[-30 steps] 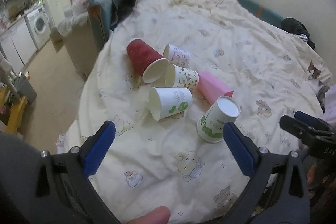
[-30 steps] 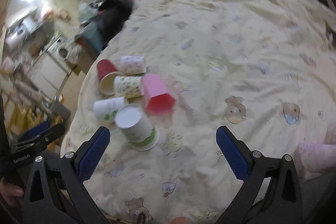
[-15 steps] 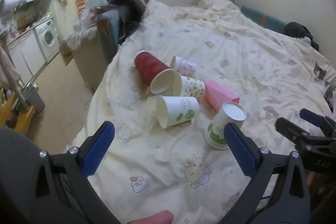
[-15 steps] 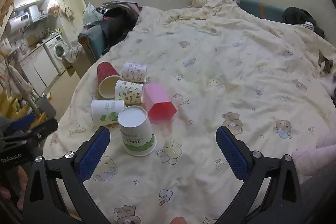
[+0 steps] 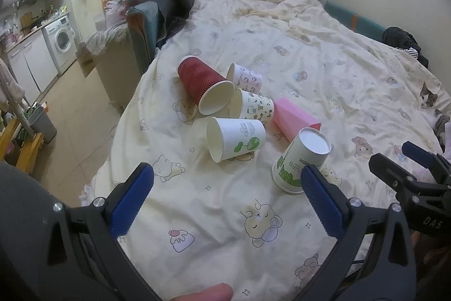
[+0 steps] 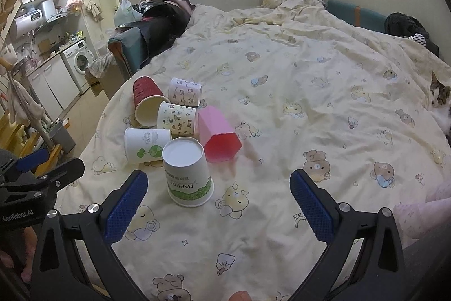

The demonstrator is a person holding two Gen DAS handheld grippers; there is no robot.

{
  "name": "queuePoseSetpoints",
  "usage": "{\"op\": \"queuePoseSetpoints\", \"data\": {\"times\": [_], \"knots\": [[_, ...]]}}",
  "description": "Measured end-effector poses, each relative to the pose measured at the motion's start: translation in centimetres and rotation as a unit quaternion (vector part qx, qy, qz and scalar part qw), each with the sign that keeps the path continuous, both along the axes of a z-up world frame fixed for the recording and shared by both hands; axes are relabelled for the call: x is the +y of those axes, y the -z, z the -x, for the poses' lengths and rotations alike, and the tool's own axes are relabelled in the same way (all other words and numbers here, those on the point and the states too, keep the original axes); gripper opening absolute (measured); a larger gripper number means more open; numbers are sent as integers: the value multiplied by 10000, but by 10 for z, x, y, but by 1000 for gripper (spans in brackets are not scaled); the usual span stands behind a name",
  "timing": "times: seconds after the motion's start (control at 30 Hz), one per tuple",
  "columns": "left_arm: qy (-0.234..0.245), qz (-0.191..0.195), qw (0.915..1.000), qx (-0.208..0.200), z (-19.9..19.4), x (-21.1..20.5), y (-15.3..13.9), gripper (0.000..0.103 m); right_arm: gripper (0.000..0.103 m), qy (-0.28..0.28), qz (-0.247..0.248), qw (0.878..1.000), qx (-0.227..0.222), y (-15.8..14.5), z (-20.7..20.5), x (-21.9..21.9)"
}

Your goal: Flip cup upside down

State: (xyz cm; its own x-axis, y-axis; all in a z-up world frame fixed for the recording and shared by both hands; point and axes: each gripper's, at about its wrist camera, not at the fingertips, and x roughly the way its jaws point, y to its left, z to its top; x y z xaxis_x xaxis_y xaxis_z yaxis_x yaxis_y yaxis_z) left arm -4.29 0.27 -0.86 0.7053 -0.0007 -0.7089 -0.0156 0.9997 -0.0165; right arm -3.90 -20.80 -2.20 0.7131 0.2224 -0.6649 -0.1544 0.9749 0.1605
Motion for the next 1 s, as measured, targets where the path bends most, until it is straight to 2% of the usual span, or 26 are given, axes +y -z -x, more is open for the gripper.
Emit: {"op": "queuePoseSetpoints", "data": {"times": [1.0], "knots": [[-33, 6, 10000, 54, 1, 1, 1, 103, 103, -20, 51, 10000, -62, -2, 1, 4]]}}
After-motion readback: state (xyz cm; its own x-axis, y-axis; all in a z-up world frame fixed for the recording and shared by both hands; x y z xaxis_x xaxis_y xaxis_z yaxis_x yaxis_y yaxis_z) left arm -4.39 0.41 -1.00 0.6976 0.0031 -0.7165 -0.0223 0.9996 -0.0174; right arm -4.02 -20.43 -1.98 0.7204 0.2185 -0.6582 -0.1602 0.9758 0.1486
